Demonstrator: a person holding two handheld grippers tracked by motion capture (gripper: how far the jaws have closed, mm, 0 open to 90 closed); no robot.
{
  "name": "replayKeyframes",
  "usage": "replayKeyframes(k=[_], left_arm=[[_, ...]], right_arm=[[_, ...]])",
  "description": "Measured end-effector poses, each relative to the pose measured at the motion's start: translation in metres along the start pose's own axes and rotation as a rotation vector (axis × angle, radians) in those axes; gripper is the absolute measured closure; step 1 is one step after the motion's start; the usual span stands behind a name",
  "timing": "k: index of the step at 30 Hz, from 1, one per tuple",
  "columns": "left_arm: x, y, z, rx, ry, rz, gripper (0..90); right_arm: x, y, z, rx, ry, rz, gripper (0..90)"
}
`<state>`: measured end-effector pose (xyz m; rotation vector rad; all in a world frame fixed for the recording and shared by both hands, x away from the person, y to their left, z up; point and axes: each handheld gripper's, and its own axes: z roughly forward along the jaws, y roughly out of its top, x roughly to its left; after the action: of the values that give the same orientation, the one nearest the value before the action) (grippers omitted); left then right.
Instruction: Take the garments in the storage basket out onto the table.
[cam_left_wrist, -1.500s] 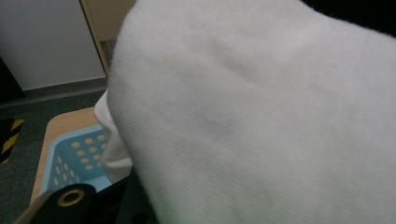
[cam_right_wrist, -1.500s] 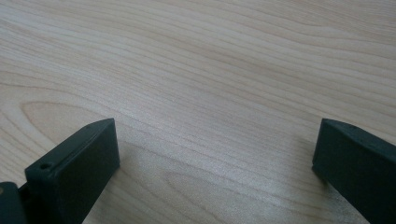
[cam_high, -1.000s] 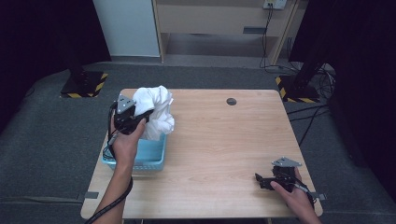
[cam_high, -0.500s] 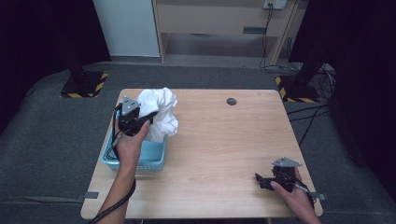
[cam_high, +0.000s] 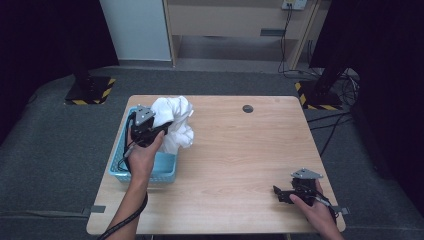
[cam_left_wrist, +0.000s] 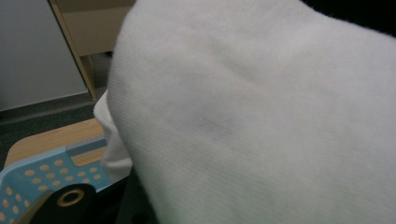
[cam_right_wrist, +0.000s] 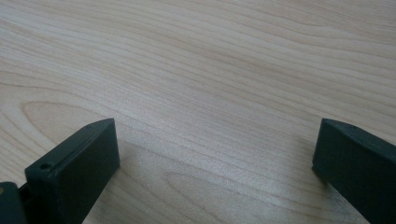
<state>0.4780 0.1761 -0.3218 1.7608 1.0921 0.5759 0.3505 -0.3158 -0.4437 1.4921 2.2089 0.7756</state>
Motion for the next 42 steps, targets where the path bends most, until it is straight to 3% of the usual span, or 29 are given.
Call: replayKeyframes(k=[14,28,42], left_arm=[[-0.010,-0.001,0.008,0.007,-0.021,0.014,61.6],[-0.033,0.008,0.025,0.011,-0.058,0.040,61.6],[-0.059,0.015,0.053,0.029,-0.090,0.056,61.6]], right_arm=[[0.000,0.000,0.000,0.000,0.000,0.000,0.3],[0.000,0.000,0.000,0.000,0.000,-0.001,0.3],[0.000,0.000,0.000,0.000,0.001,-0.003,0.3]])
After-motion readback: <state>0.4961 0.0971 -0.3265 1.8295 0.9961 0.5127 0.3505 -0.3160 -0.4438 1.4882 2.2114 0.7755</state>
